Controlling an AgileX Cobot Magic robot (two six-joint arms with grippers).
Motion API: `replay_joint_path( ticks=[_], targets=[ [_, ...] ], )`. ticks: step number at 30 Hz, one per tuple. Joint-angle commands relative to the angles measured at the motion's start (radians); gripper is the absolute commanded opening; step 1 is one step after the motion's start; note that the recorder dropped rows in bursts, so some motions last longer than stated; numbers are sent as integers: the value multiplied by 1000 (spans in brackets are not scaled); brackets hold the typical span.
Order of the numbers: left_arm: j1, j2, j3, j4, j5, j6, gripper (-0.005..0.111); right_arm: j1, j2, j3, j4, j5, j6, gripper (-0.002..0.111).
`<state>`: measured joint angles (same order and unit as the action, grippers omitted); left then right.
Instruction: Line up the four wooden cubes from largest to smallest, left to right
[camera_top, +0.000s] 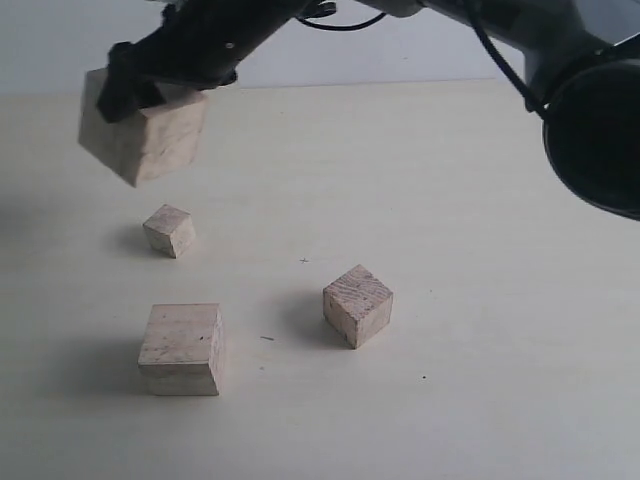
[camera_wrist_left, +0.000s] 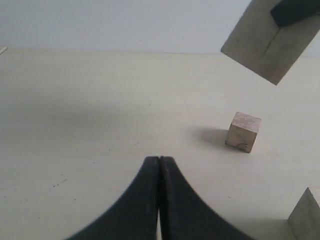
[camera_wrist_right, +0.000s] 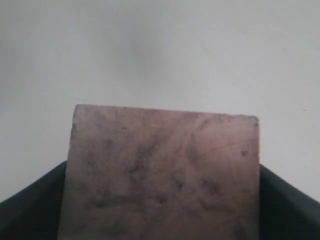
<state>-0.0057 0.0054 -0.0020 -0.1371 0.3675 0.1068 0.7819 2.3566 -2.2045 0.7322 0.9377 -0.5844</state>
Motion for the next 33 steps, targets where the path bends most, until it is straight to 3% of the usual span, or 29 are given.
replay_joint_path(
  ticks=[1, 9, 12, 17, 21, 24, 29, 33],
  targets=[
    [-5, -5, 2, 0, -11, 2, 0, 66, 5, -13, 46, -33, -45, 0],
    [-5, -5, 2, 0, -11, 2, 0, 143, 112, -13, 51, -38, -71, 0],
    [-5, -5, 2, 0, -11, 2, 0, 148, 147, -13, -53, -64, -56, 0],
    [-5, -5, 2, 0, -11, 2, 0, 110, 152, -13, -425, -99, 286, 0],
    [-5, -5, 2, 0, -11, 2, 0, 52, 152, -13, -563, -90, 502, 0],
    [-5, -5, 2, 0, -11, 2, 0, 12, 152, -13, -582, -67, 535, 0],
    [-5, -5, 2, 0, -11, 2, 0, 1, 144, -13, -491, -22, 312, 0],
    [-5, -5, 2, 0, -11, 2, 0, 1, 140, -13, -186, 72, -233, 0]
  ],
)
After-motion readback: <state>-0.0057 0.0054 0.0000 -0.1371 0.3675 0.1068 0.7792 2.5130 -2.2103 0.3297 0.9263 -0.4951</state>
